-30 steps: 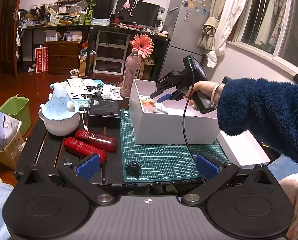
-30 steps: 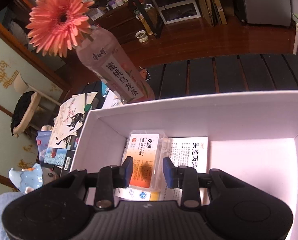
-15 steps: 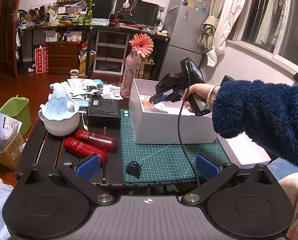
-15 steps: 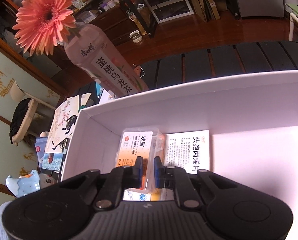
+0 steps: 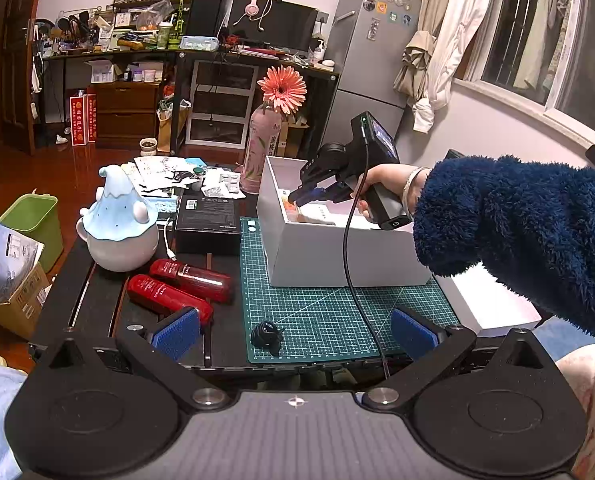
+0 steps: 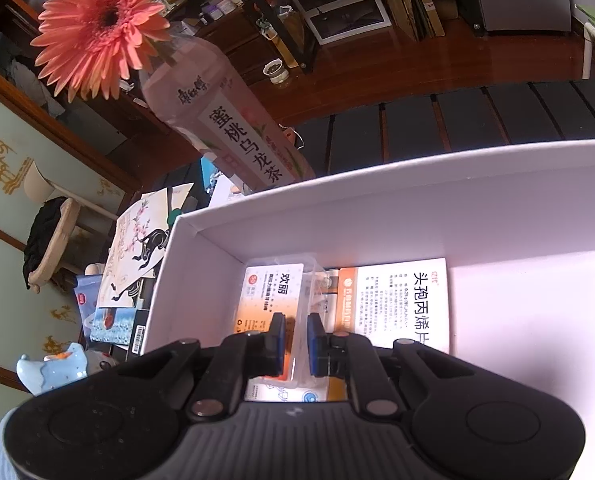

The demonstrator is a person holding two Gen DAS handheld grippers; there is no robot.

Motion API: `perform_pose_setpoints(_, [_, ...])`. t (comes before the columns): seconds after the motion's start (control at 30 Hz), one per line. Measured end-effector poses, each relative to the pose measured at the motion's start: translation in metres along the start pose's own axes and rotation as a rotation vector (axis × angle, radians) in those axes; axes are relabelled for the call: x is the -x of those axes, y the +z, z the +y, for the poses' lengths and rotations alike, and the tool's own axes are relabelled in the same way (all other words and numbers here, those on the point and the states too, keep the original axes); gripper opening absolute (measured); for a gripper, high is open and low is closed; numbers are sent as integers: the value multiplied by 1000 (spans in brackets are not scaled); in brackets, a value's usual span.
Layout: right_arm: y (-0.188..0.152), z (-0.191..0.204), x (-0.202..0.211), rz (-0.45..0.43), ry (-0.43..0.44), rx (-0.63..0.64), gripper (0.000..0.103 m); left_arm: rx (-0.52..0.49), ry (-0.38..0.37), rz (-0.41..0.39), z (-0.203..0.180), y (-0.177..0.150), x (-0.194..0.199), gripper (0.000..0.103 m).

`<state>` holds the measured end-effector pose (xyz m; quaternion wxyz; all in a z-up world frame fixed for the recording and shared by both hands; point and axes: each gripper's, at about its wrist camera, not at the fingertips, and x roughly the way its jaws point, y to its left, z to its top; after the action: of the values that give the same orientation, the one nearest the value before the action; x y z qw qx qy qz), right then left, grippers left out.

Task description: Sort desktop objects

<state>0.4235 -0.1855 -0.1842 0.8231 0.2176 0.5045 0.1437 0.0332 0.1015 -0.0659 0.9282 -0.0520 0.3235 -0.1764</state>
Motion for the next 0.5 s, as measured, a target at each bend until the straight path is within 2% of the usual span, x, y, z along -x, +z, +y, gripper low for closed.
perform_pose_setpoints(0.27, [0,0,-1,-3,3,-9,10,-1,3,4,-1,0,0,103])
perform_pose_setpoints(0.4, [1,-1,1,-4,7,-12,14,-4,5,6,-1,0,-1,103])
perform_pose_setpoints(0.5, [1,-4,5,-15,14,-16,21,0,-1,7,1,0,-2,103])
